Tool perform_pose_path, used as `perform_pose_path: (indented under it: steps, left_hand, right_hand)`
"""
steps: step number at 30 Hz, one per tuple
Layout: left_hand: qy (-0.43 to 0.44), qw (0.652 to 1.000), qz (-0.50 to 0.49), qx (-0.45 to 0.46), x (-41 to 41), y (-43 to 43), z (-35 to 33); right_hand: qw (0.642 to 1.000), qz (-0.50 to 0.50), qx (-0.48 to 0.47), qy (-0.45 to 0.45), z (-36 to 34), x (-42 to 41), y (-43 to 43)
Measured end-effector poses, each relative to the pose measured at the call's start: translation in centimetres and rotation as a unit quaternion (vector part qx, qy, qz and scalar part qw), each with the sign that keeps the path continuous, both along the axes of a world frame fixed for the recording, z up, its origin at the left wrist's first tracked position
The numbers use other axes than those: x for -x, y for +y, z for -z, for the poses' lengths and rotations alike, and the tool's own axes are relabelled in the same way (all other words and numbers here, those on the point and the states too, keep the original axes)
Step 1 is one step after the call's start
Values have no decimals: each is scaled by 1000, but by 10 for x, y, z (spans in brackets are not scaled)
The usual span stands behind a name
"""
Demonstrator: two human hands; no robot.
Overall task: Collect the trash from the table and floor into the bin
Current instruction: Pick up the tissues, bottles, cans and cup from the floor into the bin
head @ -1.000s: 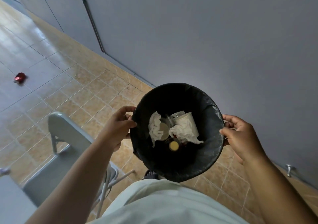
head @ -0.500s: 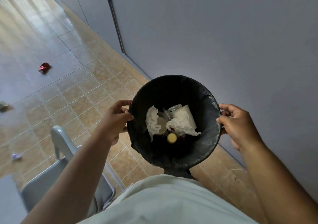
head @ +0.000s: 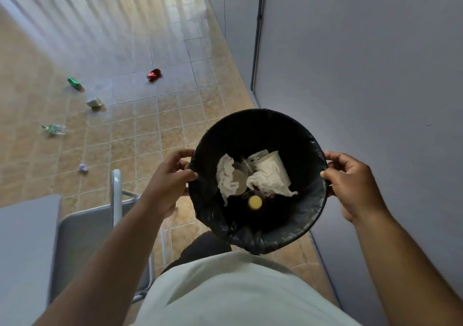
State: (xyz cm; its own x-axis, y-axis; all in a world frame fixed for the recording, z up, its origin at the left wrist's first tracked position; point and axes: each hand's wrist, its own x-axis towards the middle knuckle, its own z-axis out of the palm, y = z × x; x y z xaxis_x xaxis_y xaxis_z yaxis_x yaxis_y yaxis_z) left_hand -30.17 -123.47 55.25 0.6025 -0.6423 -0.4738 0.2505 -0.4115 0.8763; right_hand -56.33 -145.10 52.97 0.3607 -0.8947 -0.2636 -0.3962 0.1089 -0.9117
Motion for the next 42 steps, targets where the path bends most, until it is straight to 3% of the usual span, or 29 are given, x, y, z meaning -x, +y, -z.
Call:
perform_pose_path:
  steps: [13, 25, 42]
  left_hand:
    - [26, 992, -121, 31, -140, -55, 14]
    - [4, 989, -145, 19, -301, -106, 19]
    - [-14, 937, -347, -16, -472, -115, 34]
  right_hand:
    - [994, -109, 0, 22, -3, -191, -91]
    - [986, -154, 44, 47, -14, -372, -154]
    - [936, -349, -32, 30, 3, -659, -213]
